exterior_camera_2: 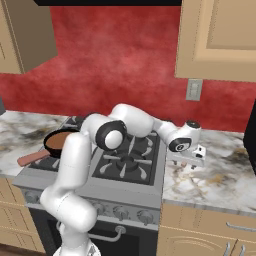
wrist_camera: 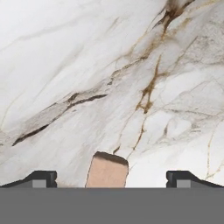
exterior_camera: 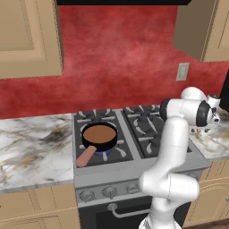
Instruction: Pick up the sugar cube(s) and place them in the saucepan with hot chocolate.
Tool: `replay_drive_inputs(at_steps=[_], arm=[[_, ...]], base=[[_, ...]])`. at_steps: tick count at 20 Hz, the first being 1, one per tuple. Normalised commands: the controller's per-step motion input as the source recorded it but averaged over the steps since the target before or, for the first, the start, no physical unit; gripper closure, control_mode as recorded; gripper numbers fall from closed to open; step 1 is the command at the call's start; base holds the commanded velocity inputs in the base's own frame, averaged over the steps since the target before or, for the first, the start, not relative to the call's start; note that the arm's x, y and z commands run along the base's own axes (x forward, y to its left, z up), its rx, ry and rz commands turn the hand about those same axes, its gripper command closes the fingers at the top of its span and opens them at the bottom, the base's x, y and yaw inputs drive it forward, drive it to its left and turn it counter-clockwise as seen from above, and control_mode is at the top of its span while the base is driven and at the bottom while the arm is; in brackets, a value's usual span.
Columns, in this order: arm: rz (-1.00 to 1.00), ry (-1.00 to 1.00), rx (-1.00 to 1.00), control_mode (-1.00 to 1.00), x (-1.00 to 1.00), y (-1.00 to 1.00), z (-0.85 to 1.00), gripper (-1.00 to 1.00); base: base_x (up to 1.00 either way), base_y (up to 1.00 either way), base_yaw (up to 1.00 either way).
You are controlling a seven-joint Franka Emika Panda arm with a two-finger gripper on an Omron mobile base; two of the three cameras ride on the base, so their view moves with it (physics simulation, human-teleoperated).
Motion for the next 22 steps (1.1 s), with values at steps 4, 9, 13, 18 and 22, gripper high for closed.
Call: replay_drive_inputs(at_steps=[4, 9, 13, 18, 22], arm=[[0.0, 0.01, 0.0, -1.0, 0.0, 0.0, -0.19, -1.0], [0.0, 0.0, 0.0, -1.0, 0.05, 0.0, -0.13, -1.0], [0.0, 0.0, 0.0, -1.0, 0.02, 0.0, -0.03, -1.0], [0.0, 0.0, 0.0, -1.0, 0.0, 0.0, -0.06, -1.0], [0.0, 0.0, 0.0, -1.0, 0.01, 0.0, -0.09, -1.0]], base=[[0.0, 0.0, 0.0], [0.0, 0.0, 0.0], [0.0, 0.0, 0.0], [0.0, 0.0, 0.0], [0.0, 0.0, 0.0]])
